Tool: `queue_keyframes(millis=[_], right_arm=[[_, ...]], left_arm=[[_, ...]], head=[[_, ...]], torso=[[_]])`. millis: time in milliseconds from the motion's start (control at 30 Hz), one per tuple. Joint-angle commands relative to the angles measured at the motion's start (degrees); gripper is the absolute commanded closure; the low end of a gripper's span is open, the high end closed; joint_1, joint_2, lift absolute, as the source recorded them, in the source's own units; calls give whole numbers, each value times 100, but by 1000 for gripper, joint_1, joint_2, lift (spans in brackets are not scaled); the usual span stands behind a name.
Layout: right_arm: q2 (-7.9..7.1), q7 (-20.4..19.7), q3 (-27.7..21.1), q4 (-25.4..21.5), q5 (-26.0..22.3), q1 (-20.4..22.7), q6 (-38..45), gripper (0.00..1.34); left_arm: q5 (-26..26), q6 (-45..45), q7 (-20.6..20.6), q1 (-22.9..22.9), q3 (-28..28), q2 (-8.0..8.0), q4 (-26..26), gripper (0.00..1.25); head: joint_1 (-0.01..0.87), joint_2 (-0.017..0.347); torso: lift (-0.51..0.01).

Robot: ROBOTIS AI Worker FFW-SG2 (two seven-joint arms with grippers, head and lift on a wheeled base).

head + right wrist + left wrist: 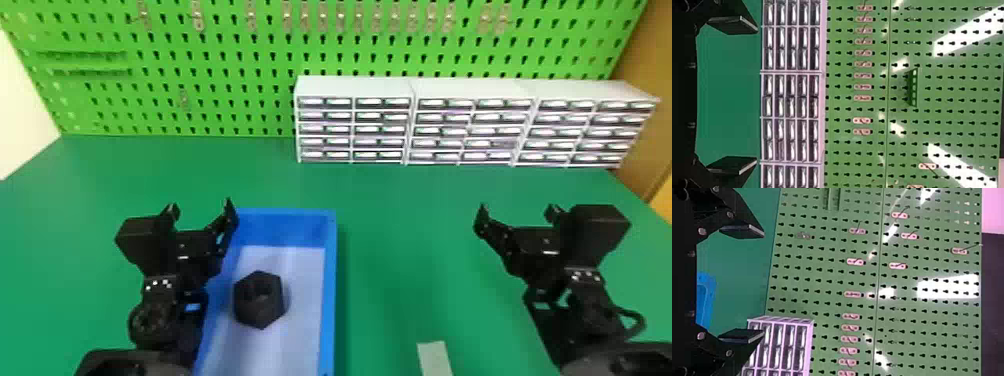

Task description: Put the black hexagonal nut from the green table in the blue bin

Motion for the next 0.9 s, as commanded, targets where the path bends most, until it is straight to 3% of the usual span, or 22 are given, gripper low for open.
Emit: queue_keyframes(millis=[0, 867], right_arm=[[0, 0, 14, 0, -1, -9, 24, 131], [-35, 0, 40, 26, 8, -35, 59, 130]], left_arm=[[-1, 1, 0, -2, -1, 0, 5, 367], [-1, 1, 0, 24, -1, 0, 5, 367]], head=[[657, 57], [657, 57]], torso=[[-95], [-95]])
